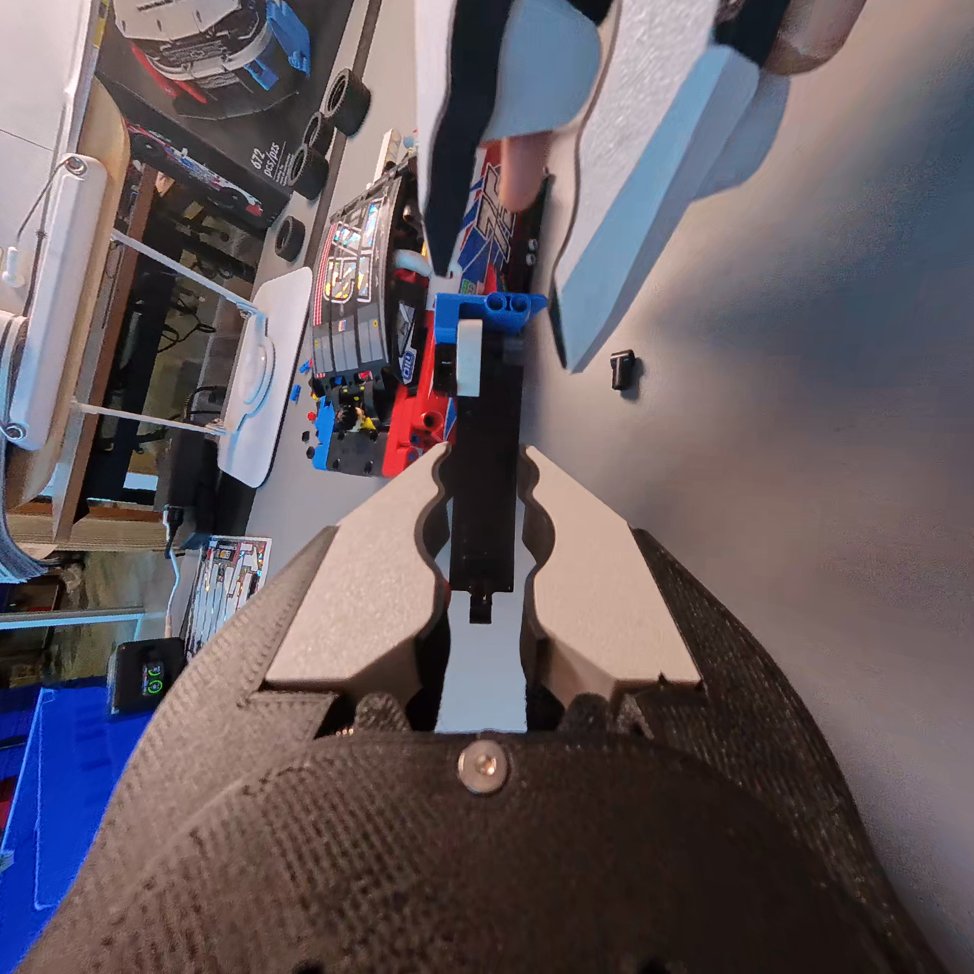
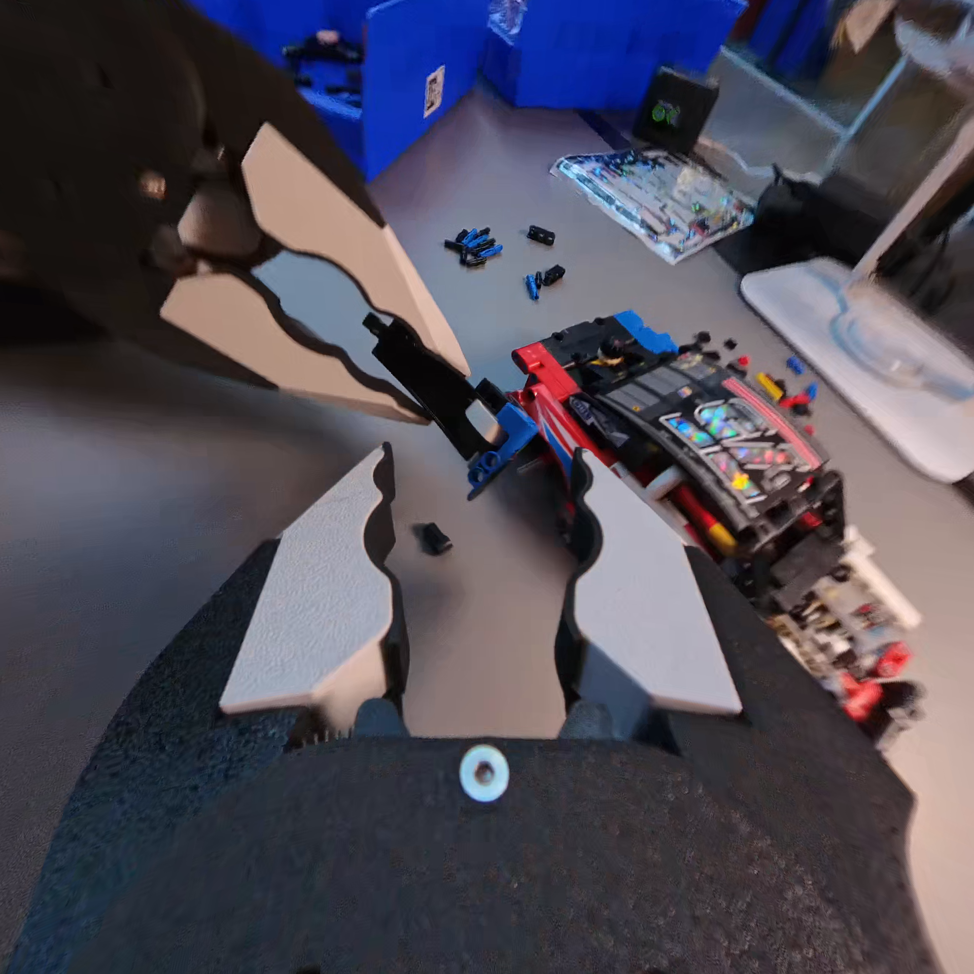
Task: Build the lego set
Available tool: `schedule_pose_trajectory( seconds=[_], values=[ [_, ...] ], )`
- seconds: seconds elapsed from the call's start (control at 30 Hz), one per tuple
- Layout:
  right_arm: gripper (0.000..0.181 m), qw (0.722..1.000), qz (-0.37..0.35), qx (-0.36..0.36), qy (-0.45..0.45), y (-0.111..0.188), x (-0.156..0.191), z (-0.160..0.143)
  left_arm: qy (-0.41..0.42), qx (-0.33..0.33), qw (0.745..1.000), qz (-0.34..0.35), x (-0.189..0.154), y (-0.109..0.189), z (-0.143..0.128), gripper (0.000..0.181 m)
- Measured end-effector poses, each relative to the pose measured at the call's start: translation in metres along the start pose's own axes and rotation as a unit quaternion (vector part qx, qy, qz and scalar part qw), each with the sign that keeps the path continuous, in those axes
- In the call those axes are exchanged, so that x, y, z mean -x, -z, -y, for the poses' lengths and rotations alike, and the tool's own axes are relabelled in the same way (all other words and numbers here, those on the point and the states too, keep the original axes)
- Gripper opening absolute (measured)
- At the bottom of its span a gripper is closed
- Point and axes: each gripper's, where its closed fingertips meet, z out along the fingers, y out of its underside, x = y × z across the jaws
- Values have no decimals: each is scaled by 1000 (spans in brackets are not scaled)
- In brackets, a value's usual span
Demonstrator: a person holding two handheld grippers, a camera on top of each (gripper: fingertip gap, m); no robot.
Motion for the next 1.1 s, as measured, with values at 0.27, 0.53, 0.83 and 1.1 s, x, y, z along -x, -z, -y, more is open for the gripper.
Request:
schedule_pose_trajectory(
  seconds=[0.27,0.53,0.83,1.1],
  values=[
    [60,947,37,44,315,0,7,1,-4,-17,999,-35,-6,9,15,21],
    [35,938,23,0,346,-5,13,6,21,-27,998,-55,-9,18,16,21],
    [40,909,-8,84,409,-13,5,-7,-1,-5,998,-55,-10,13,15,21],
    [38,911,-16,108,399,-22,8,-13,10,11,998,-61,-14,11,7,21]
  ],
)
